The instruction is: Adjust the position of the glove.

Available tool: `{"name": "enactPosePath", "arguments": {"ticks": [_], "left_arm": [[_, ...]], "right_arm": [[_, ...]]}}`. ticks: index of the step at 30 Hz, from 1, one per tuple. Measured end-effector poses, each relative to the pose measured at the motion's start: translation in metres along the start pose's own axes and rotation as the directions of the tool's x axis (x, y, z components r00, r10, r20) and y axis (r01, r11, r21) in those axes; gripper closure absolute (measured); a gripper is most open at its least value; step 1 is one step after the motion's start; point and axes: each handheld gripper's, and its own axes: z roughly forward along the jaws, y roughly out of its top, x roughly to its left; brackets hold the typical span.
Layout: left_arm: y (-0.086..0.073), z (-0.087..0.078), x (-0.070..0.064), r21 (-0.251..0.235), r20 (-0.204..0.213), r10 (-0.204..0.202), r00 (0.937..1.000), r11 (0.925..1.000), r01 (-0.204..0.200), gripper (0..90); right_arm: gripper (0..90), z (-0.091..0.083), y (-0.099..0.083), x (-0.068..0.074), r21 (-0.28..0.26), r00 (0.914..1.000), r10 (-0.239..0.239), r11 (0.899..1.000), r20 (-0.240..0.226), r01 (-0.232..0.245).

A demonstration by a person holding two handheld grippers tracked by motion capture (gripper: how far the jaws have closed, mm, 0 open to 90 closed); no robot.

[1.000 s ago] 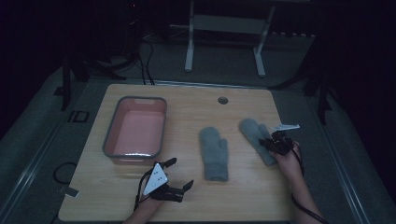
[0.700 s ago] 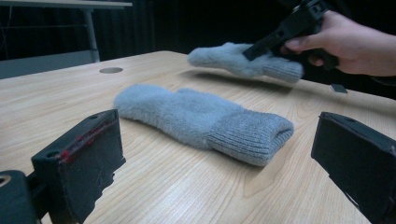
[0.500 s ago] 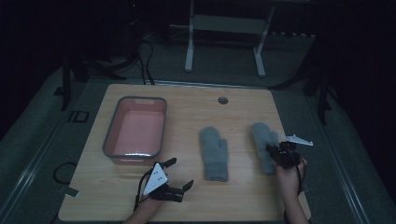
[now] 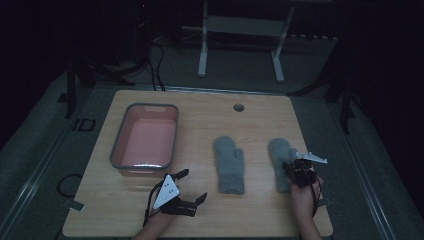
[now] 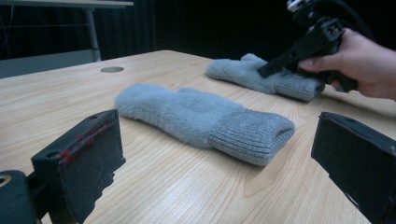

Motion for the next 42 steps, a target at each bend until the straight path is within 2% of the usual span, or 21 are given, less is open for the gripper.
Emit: {"name": "enactPosePath", "arguments": {"ticks": [3,5,8,9,10,12,14,15,16,18,20,22,26,28,29,31,33,35,38,42], "left_arm": [[0.000,0.000,0.000,0.000,0.000,0.004,1.0000,1.0000,-0.004,2.5],[0.000,0.000,-0.001,0.000,0.000,0.006,1.0000,1.0000,-0.006,2.5],[0.000,0.000,-0.001,-0.001,0.000,0.007,1.0000,1.0000,-0.007,2.5],[0.000,0.000,-0.001,-0.001,0.000,0.006,1.0000,1.0000,-0.006,2.5],[0.000,0.000,-0.001,-0.001,0.000,0.006,1.0000,1.0000,-0.006,2.5],[0.000,0.000,-0.001,-0.001,0.001,0.006,1.0000,1.0000,-0.006,2.5],[0.000,0.000,-0.001,-0.002,0.001,0.008,1.0000,1.0000,-0.008,2.5],[0.000,0.000,-0.001,0.001,0.002,0.009,1.0000,1.0000,-0.009,2.5],[0.000,0.000,-0.001,0.001,0.002,0.009,1.0000,1.0000,-0.009,2.5],[0.000,0.000,-0.002,0.002,0.001,0.009,1.0000,1.0000,-0.009,2.5],[0.000,0.000,-0.001,0.003,0.001,0.009,1.0000,1.0000,-0.009,2.5],[0.000,0.000,-0.001,0.003,0.001,0.009,1.0000,1.0000,-0.009,2.5],[0.000,0.000,-0.001,0.003,0.001,0.008,1.0000,1.0000,-0.008,2.5],[0.000,0.000,-0.001,0.003,0.001,0.009,1.0000,1.0000,-0.009,2.5],[0.000,0.000,-0.002,0.002,0.002,0.010,0.9999,0.9999,-0.010,2.5],[0.000,0.000,-0.002,0.003,0.001,0.010,1.0000,0.9999,-0.010,2.5],[0.000,0.000,-0.002,0.003,0.001,0.010,1.0000,0.9999,-0.010,2.5],[0.000,0.000,-0.002,0.003,0.000,0.010,1.0000,0.9999,-0.010,2.5],[0.000,0.000,-0.002,0.003,0.000,0.009,1.0000,1.0000,-0.009,2.5],[0.000,0.000,-0.002,0.003,0.000,0.010,1.0000,0.9999,-0.010,2.5]], "right_arm": [[76.3,0.002,0.000,0.001,-0.012,0.9999,-0.013,1.000,0.006,0.013],[75.8,0.002,-0.001,0.000,-0.010,1.0000,-0.005,1.000,-0.001,0.005],[71.8,0.001,-0.001,0.000,-0.009,1.0000,-0.001,1.000,-0.008,0.001],[67.6,0.000,0.000,-0.001,-0.007,0.9997,0.007,1.000,-0.022,-0.007],[57.5,-0.004,0.005,-0.002,-0.009,0.9988,-0.014,1.000,-0.046,0.013],[50.2,-0.009,0.010,-0.003,-0.004,0.9947,-0.056,0.998,-0.086,0.056],[47.3,-0.012,0.016,-0.005,-0.005,0.9859,-0.117,0.993,-0.119,0.117],[47.2,-0.012,0.017,-0.006,-0.006,0.9847,-0.134,0.991,-0.111,0.134],[48.8,-0.013,0.018,-0.008,-0.006,0.9847,-0.136,0.991,-0.110,0.136],[49.0,-0.010,0.018,-0.010,0.017,0.9788,-0.138,0.990,-0.151,0.142],[49.3,-0.008,0.016,-0.009,0.030,0.9762,-0.165,0.985,-0.141,0.171],[49.9,-0.006,0.013,-0.008,0.041,0.9793,-0.183,0.981,-0.086,0.187],[54.3,0.003,0.005,-0.007,0.061,0.9847,-0.145,0.987,-0.097,0.151],[59.6,0.004,0.003,-0.004,0.047,0.9824,-0.169,0.984,-0.079,0.173],[62.6,0.005,0.002,-0.003,0.040,0.9830,-0.164,0.985,-0.082,0.168],[74.9,0.005,0.001,-0.005,0.024,0.9895,-0.115,0.993,-0.088,0.118],[80.0,0.002,0.002,-0.004,0.013,0.9944,-0.072,0.997,-0.077,0.073],[80.9,-0.005,0.004,0.002,-0.009,0.9961,-0.081,0.997,-0.034,0.081],[81.0,-0.017,0.012,0.012,-0.045,0.9990,-0.028,0.999,-0.036,0.026],[80.9,-0.030,0.025,0.036,-0.076,0.9994,-0.007,0.997,-0.035,0.004]]}}
